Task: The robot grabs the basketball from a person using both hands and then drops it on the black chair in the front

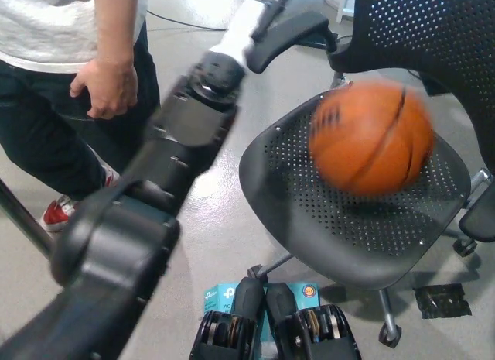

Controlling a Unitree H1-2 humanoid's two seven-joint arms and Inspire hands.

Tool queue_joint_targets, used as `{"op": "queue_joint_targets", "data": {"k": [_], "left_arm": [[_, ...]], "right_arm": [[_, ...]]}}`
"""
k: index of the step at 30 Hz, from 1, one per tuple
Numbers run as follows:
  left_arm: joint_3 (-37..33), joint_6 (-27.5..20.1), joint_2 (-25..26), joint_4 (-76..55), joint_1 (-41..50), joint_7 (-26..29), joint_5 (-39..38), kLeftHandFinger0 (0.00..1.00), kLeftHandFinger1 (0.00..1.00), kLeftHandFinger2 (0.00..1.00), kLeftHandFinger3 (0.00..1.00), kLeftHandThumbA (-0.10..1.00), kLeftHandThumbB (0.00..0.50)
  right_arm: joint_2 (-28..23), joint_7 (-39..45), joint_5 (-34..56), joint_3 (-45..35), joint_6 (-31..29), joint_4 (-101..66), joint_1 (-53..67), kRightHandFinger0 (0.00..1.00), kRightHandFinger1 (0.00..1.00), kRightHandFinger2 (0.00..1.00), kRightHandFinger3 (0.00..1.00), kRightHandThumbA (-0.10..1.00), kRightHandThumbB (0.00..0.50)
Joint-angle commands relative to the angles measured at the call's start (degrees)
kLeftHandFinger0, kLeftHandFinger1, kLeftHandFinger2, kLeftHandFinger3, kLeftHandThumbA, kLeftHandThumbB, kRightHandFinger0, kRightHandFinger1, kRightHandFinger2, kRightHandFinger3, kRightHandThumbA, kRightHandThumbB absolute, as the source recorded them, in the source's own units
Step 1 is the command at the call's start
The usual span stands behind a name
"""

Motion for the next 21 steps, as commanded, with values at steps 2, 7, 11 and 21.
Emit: {"op": "queue_joint_targets", "data": {"k": [2,7,11,21], "left_arm": [[1.69,-3.2,1.72,-2.35,-5.09,-1.65,-1.05,1.0,1.0,1.0,1.0,1.0,0.242],[0.19,-4.39,2.8,-4.17,-3.76,-2.01,1.07,1.0,1.0,1.0,1.0,1.0,0.251],[-0.79,-5.87,3.53,-6.64,-2.33,-2.52,1.91,1.0,1.0,1.0,1.0,1.0,0.263],[-0.73,0.2,5.8,-45.19,17.87,-10.64,-1.93,1.0,1.0,1.0,1.0,1.0,0.207]], "right_arm": [[-2.34,1.45,3.74,-3.93,-1.91,-4.87,-2.54,1.0,1.0,1.0,1.0,1.0,0.155],[-2.07,0.88,4.05,-5.8,-1.82,-8.36,-2.15,1.0,1.0,1.0,1.0,1.0,0.149],[-1.2,1.84,5.54,-5.71,-1.44,-12.07,-1.97,1.0,1.0,1.0,1.0,1.0,0.131],[2.08,2.7,-1.03,2.93,-1.18,-32.36,5.78,1.0,1.0,1.0,1.0,1.0,0.214]]}}
